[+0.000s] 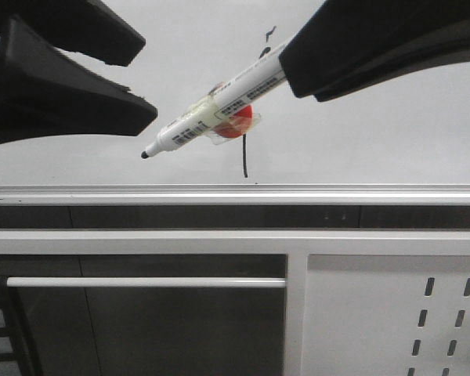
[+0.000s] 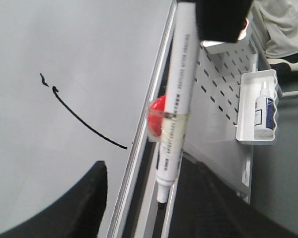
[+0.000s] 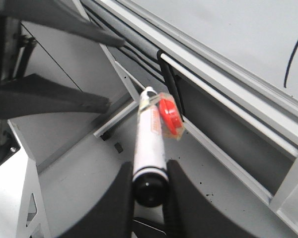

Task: Write number 1 on whiteboard

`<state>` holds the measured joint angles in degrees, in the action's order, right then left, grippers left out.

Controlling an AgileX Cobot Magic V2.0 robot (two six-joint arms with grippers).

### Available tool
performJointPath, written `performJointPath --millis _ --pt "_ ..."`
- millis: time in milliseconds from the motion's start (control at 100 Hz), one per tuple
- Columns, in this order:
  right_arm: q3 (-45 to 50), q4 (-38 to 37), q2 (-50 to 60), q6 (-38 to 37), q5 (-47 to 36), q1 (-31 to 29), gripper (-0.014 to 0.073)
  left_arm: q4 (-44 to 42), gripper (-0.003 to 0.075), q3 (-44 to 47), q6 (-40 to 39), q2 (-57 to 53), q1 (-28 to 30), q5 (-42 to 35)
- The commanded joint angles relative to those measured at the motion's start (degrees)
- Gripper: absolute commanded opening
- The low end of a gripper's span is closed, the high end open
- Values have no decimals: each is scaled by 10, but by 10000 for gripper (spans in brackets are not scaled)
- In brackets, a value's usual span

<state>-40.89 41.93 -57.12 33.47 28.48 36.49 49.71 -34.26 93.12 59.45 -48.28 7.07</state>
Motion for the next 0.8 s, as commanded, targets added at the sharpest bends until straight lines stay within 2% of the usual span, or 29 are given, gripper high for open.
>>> performJointPath --millis 0,270,430,790 --pt "-14 8 19 1 -27 -5 -50 29 326 -14 -3 -2 -5 -32" --pt "-14 8 27 1 -29 -5 -50 36 326 -14 -3 -2 -5 -31" --pt "-16 26 27 1 -39 -5 -50 4 326 -14 -3 -2 -5 -32" --pt "-16 53 25 1 -56 2 -50 4 325 -38 -3 21 -5 -38"
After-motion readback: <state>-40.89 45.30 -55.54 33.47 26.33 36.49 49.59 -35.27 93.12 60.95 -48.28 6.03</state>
